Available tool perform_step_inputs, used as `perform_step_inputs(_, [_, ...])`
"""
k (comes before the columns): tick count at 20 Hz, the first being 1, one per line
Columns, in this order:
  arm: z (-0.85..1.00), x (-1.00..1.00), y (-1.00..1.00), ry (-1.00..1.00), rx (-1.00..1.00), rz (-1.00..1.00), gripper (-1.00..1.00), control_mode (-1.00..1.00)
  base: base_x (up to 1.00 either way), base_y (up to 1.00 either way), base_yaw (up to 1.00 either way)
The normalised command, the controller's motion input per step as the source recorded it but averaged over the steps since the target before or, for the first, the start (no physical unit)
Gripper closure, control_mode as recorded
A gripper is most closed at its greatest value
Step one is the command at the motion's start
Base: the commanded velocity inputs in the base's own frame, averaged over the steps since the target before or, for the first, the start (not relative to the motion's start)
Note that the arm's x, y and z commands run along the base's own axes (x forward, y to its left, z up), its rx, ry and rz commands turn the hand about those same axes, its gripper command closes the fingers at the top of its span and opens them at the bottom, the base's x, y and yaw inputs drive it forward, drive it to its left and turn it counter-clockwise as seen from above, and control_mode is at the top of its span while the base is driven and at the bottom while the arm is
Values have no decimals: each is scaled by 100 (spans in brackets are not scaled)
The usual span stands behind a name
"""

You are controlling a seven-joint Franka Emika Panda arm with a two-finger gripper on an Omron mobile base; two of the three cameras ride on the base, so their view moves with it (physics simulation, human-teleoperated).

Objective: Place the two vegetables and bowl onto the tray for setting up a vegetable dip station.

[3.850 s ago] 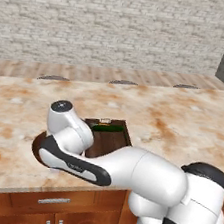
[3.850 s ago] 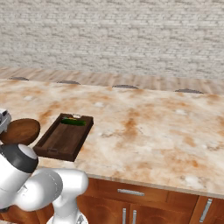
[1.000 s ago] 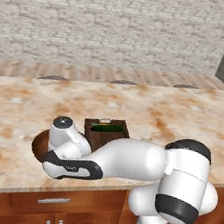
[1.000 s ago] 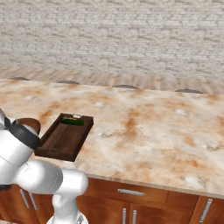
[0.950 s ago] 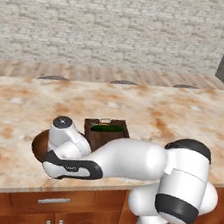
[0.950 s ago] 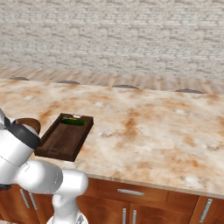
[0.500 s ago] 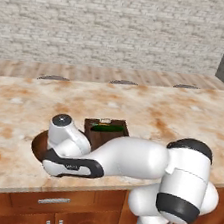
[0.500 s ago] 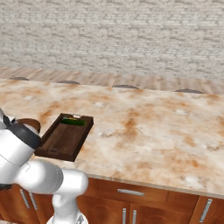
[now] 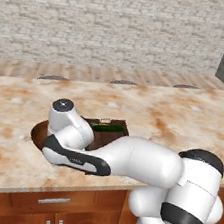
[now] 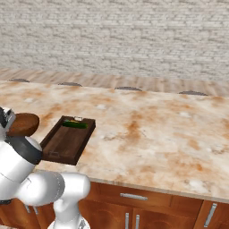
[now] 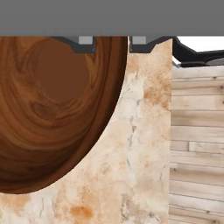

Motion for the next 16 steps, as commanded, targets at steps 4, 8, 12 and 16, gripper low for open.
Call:
perform_step_inputs(4, [26, 0, -13, -12, -1, 0, 100, -100, 0, 0, 0])
perform_step_inputs(8, [23, 0, -31, -5, 0, 0, 100, -100, 0, 0, 0])
perform_step_inputs(12, [27, 1, -40, 0, 0, 0, 100, -100, 0, 0, 0])
perform_step_inputs(16, [12, 0, -39, 0, 0, 0, 100, -100, 0, 0, 0])
